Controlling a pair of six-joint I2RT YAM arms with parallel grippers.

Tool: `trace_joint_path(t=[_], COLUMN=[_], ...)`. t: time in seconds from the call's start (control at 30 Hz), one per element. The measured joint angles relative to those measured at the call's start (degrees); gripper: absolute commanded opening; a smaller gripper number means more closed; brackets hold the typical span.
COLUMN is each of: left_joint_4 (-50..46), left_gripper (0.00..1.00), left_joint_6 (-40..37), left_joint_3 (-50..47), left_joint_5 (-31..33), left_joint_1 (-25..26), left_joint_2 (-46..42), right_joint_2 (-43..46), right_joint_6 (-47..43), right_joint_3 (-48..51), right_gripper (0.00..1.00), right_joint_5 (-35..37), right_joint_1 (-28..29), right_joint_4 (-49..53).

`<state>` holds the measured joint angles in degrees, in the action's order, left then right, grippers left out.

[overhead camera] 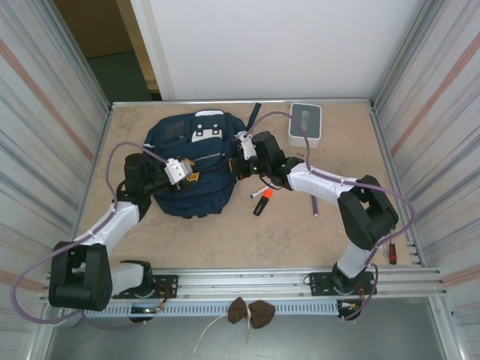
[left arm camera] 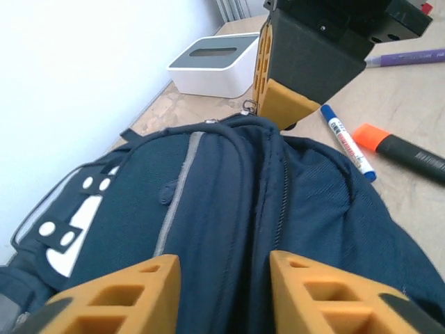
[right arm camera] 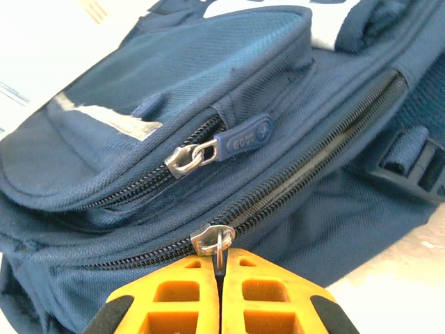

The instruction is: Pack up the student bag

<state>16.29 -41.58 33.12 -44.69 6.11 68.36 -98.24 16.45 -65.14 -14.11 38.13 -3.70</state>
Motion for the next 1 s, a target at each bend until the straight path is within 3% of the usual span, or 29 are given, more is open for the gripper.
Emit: trace_joint_path(t=[0.1,0.37,0.43,0.57,0.6,0.77,1.0], left_joint_4=[-1.42,-6.38,-7.56,-8.48,-8.46,-7.85,-6.01], left_gripper=[0.62,0.64,0.53,0.12,0.07,0.00,0.00], left_joint_6=[0.61,1.16,0.96,-0.09,-0.52,-1.81,-1.29], left_joint_3=[1.84,4.35,5.25,6.62,6.84,6.45,2.62], left_joint_5=[3.30,16.13,18.88,22.27,22.88,18.99,2.12], left_joint_1=[3.08,17.33,18.84,19.26,19.26,16.98,8.11], left_joint_2=[-0.13,0.17,1.60,3.74,3.87,3.30,-1.62], right_joint_2=[0.00,0.48,1.20,3.06,3.48,4.39,3.67], right_joint_6=[0.66,2.71,3.04,3.08,3.08,2.97,0.72], right_joint_3=[0.00,0.50,0.98,2.64,3.23,4.63,3.45], right_gripper=[0.00,0.00,0.00,0.00,0.00,0.00,0.00], right_joint_5=[0.81,0.79,0.61,0.50,0.50,-0.85,-7.32], right_joint_1=[-0.24,1.73,2.62,4.04,4.13,3.28,-0.50], right_joint_4=[0.15,-0.17,-0.13,-0.15,-0.17,-1.01,-1.70])
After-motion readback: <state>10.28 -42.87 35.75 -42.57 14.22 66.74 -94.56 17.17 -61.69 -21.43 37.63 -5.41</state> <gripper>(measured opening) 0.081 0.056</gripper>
